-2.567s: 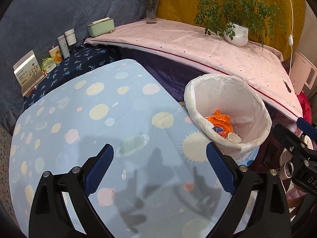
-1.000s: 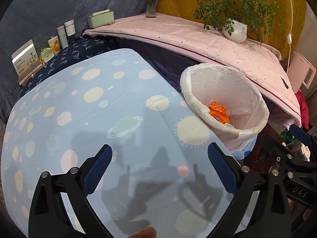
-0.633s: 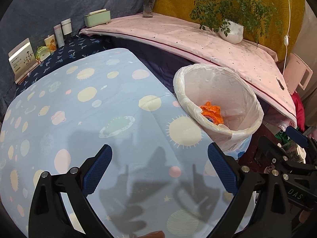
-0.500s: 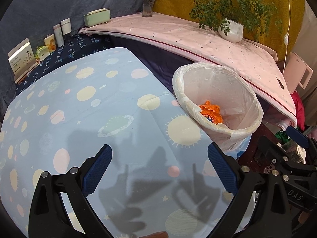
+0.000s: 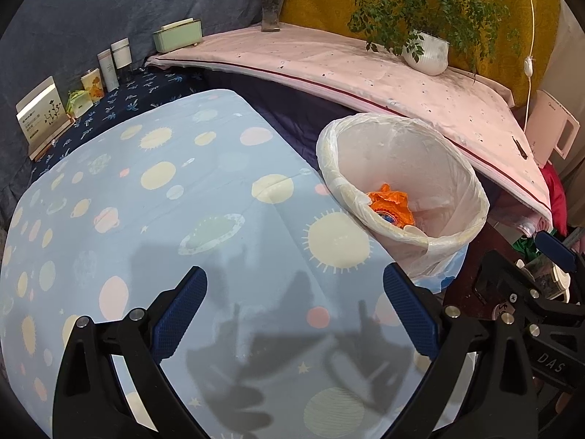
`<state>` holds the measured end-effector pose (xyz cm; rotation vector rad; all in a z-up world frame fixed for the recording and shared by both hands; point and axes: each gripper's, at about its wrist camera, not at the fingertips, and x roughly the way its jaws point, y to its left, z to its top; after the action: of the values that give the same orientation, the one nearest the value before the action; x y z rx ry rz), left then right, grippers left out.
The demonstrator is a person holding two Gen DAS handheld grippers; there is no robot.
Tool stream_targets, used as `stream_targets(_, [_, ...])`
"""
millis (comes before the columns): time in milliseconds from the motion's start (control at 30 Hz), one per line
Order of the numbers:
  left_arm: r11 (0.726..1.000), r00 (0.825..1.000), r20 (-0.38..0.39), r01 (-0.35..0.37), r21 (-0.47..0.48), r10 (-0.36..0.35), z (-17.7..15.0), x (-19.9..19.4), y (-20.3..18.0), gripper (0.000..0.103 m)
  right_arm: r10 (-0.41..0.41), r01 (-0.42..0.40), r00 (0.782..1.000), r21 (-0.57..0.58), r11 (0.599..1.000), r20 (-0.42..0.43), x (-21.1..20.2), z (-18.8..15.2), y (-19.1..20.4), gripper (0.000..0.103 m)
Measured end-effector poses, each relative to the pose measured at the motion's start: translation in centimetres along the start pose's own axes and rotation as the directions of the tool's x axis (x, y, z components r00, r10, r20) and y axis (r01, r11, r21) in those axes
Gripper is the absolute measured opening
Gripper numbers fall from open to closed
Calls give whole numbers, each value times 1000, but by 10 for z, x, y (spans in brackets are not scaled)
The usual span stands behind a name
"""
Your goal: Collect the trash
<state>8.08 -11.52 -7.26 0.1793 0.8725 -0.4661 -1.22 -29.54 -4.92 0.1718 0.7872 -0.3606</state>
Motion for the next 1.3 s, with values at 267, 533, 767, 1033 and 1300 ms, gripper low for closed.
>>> stream_targets(267, [1000,1000,3,1,12,-1,-1,0,-1,92,2,-2,1000,0,1000,0,0,0,0,96])
stream_targets(533, [1000,1000,4,-2,12,1,-2,-1,-2,92,0,0,1000,-2,1000,-3,2,-2,-1,96])
stream_targets(767, [1000,1000,4,-3,12,2,-1,-1,-2,92,-1,1,1000,-2,1000,-4,2,-2,-1,96])
stream_targets(1033, [1000,1000,4,-2,12,2,-1,-1,-2,92,-2,2,1000,-3,1000,-4,2,-2,-1,96])
stream_targets(1300, [1000,1000,11,-7,26,7,-2,-3,-1,93,-1,1,1000,-2,1000,-5,2,-2,-1,96])
